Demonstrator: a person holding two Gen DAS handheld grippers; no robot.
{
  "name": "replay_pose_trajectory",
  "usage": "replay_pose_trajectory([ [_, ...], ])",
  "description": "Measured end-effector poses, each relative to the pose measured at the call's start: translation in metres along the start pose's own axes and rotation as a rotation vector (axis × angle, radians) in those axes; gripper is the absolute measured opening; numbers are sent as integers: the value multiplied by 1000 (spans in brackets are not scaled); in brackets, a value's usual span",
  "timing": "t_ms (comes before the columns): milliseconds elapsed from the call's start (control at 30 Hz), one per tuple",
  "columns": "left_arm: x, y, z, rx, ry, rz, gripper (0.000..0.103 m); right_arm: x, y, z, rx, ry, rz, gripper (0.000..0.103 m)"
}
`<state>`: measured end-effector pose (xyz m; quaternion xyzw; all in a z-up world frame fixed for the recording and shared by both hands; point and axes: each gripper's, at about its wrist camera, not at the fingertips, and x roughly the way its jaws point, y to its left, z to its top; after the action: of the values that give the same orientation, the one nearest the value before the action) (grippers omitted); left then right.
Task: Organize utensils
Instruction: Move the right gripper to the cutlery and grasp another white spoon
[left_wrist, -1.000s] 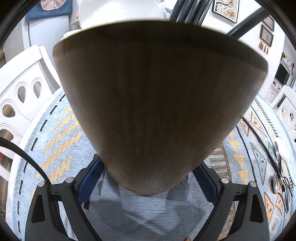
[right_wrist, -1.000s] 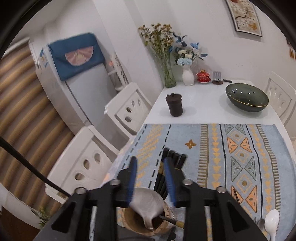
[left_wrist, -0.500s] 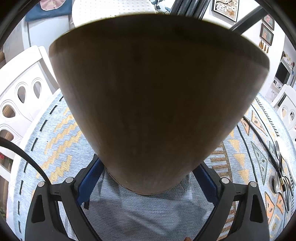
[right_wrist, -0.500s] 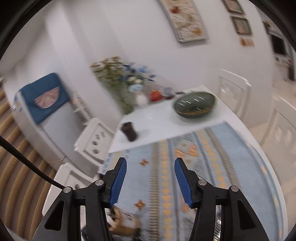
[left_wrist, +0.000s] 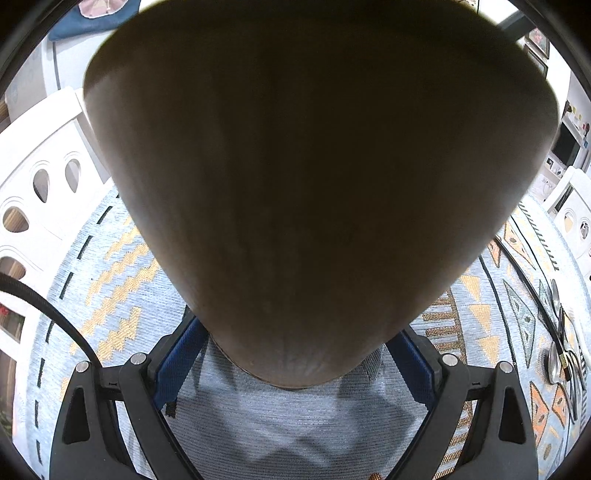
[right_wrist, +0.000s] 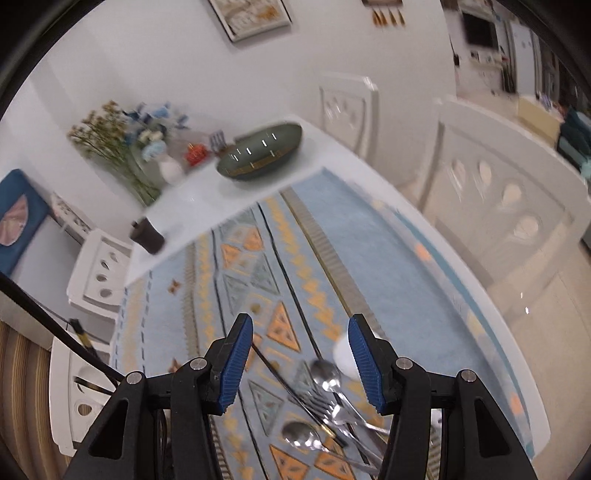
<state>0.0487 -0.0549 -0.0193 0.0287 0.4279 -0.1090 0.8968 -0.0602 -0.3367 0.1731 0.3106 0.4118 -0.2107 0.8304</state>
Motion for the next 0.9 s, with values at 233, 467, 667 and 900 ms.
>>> replay_pose_trajectory([
  [233,3,4,-2,-7,-1,-10,95,30,-7,-5,-31,119,-14,52],
  [467,2,9,-2,-9,0,-13,95,79,-28,-11,-59,317,-22,52],
  [667,3,9,-2,-8,3,-14,96,129,-48,-22,-140,489,-143,52],
  [900,8,0,0,4,9,4,96,156,-69,-21,-183,570,-109,60],
])
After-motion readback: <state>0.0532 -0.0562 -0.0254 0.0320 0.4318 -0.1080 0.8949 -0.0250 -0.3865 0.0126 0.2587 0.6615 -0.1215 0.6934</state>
